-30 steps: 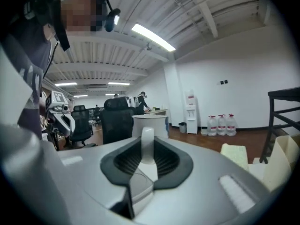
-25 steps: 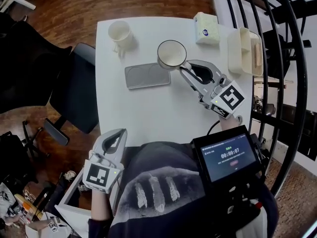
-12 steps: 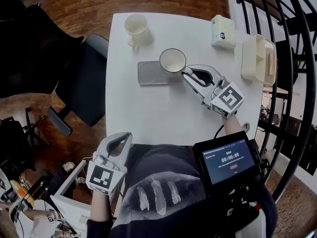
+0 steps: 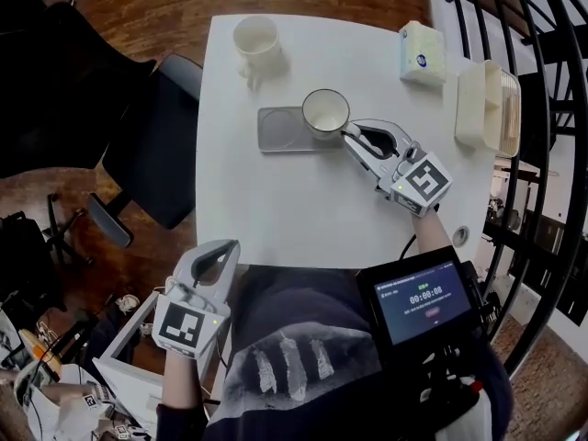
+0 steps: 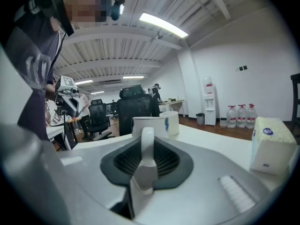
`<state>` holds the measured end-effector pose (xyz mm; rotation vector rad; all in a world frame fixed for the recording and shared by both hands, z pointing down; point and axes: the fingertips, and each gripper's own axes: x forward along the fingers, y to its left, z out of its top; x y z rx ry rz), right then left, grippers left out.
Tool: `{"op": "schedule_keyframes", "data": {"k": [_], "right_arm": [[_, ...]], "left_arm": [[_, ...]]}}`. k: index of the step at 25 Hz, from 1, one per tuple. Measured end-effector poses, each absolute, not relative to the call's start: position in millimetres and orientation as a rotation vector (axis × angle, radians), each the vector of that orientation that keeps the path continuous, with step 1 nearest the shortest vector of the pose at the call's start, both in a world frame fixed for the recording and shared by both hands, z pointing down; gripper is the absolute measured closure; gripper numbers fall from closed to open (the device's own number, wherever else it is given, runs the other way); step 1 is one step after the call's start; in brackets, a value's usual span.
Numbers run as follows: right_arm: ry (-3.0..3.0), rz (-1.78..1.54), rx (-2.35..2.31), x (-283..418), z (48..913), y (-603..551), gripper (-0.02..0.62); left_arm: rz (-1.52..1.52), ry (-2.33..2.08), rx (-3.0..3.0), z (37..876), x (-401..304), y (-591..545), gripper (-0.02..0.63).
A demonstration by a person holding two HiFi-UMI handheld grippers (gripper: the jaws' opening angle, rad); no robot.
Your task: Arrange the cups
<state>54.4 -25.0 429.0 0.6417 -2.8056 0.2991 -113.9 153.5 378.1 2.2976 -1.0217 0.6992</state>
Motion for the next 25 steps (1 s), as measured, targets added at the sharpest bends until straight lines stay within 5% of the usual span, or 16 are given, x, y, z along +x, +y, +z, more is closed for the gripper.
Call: {"op": "schedule_keyframes", "data": {"k": [25], "right_arm": [[-2.839,0.305,0.566,55,463,-13,0.529]], "left_arm": [[0.521,-1.062,2.505,328,-96,36,0.589]]}}
